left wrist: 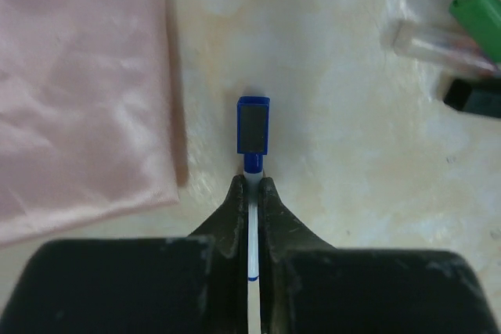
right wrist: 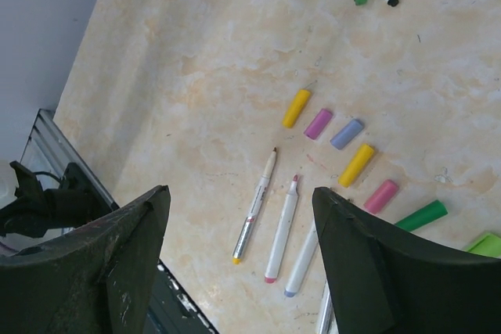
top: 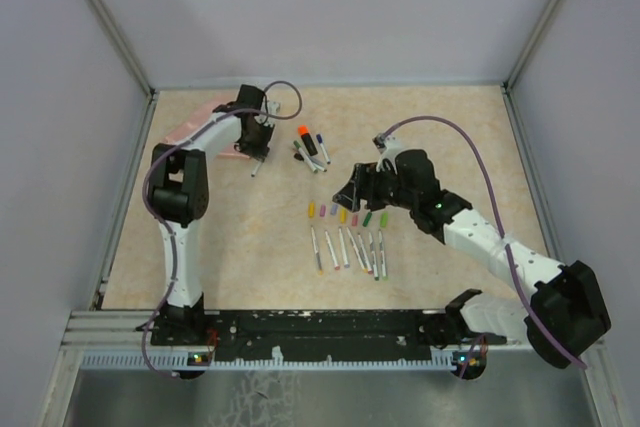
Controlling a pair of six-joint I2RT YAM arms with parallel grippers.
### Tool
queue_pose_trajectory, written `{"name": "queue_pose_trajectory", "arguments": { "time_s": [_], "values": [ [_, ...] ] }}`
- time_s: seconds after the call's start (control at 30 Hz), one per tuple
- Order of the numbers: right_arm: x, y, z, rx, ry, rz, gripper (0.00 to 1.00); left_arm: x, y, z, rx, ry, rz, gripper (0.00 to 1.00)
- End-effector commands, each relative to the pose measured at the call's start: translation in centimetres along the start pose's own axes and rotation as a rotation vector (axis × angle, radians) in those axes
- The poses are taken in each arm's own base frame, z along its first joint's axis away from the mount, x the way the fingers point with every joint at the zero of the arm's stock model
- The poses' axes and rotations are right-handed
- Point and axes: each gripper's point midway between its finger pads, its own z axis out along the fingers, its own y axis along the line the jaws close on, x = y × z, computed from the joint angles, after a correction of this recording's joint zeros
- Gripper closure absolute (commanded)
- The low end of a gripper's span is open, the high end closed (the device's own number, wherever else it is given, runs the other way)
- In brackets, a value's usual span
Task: Open the pen caps
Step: Pick up the pen from the center of the board.
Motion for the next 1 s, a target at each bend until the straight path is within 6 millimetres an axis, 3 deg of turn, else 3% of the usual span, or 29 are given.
{"name": "queue_pose_trajectory", "arguments": {
  "time_s": [0.0,0.13,0.3,0.43,0.63,0.8,0.97],
  "values": [
    [-2.8,2.8,-1.4,-0.127,-0.119,-0.028,0.26,-0.2,-1.6,-4.7,0.077,-0.054,-0.045,1.0],
    [-3.5,4.7,-2.2,-0.219,-0.164,-0.022,0.27,-0.7,-3.8,-9.2,0.194,-0.189,-0.051,1.0],
    [-4.3,8.0,-3.7,-0.403,-0.219,0.019,0.27,0.2,-8.1,-15.5,0.422,-0.352,-0.049,1.0],
    [-5.2,8.7,-4.4,-0.437,-0.268,0.051,0.27,1.8,-12.0,-20.5,0.653,-0.476,-0.06,1.0],
    [-6.7,10.0,-5.2,-0.483,-0.347,0.078,0.27,2.0,-14.9,-28.6,0.885,-0.725,-0.168,1.0],
    [-6.6,11.9,-5.7,-0.545,-0.401,0.026,0.27,2.5,-15.5,-32.5,0.966,-0.862,-0.27,1.0],
    [-5.4,13.4,-5.2,-0.546,-0.381,-0.022,0.27,3.4,-17.1,-34.0,1.015,-0.895,-0.33,1.0]
  ]
}}
